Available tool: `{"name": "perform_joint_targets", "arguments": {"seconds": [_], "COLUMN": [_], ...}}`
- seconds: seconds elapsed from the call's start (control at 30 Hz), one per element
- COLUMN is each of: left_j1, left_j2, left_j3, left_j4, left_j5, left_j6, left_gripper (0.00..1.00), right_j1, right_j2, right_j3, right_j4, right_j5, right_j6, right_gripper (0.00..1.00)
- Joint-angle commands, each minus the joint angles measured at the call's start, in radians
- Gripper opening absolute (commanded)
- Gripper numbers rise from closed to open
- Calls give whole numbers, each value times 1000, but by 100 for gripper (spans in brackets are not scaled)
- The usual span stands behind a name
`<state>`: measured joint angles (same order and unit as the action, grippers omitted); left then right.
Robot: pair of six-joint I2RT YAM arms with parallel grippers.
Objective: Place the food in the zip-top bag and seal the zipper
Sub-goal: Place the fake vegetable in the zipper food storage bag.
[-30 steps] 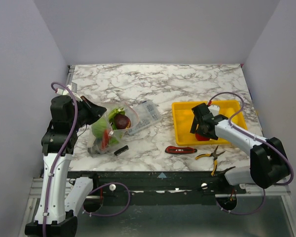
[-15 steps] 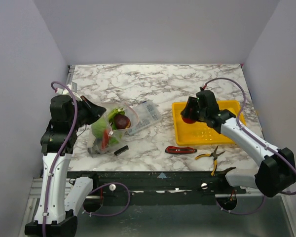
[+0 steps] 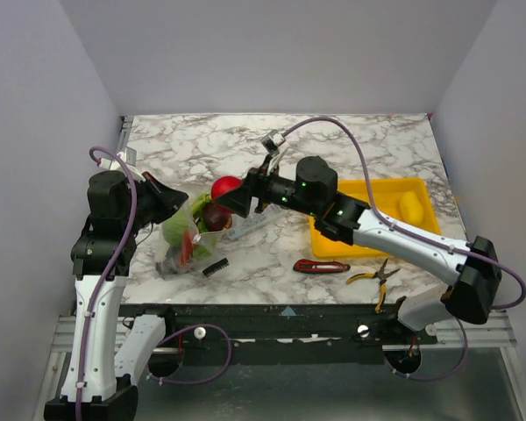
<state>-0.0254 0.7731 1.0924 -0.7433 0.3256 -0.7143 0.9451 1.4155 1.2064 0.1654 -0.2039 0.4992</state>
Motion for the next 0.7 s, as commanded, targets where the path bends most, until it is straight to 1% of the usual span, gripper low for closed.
{"name": "perform_joint_targets", "arguments": {"seconds": [0.0, 0.07, 0.17, 0.23, 0.33, 0.4, 0.43, 0.47, 0.53, 0.57, 0.6, 0.67], "left_j1": [6, 5, 5, 5, 5, 5, 5, 5, 5, 5, 5, 5], "left_j2": [-26, -31, -39, -43, -47, -49, -51, -52, -55, -57, -58, -58], "left_j3": [23, 21, 21, 24, 24, 26, 27, 30, 32, 31, 29, 29], "left_j4": [30, 31, 34, 30, 28, 28, 29, 27, 24, 25, 27, 31], "left_j5": [17, 16, 29, 27, 28, 30, 33, 35, 36, 36, 34, 35], "left_j6": [9, 4, 0, -1, -2, -4, -4, -5, -5, -5, -5, -7], "left_gripper": [0, 0, 0, 0, 0, 0, 0, 0, 0, 0, 0, 0], "right_j1": [65, 87, 90, 94, 103, 111, 114, 117, 119, 118, 118, 119], "right_j2": [95, 121, 169, 210, 287, 323, 334, 337, 338, 338, 340, 342], "right_j3": [39, 11, -19, -22, 35, 76, 89, 92, 93, 100, 116, 154], "right_j4": [129, 189, 280, 349, 350, 317, 290, 277, 263, 252, 227, 160], "right_j5": [-10, 61, 121, 123, 116, 118, 134, 148, 142, 140, 132, 136], "right_j6": [-31, -34, -17, -16, 4, 6, 7, 18, 25, 36, 28, 25], "right_gripper": [24, 25, 30, 34, 41, 55, 65, 76, 92, 96, 98, 100]}}
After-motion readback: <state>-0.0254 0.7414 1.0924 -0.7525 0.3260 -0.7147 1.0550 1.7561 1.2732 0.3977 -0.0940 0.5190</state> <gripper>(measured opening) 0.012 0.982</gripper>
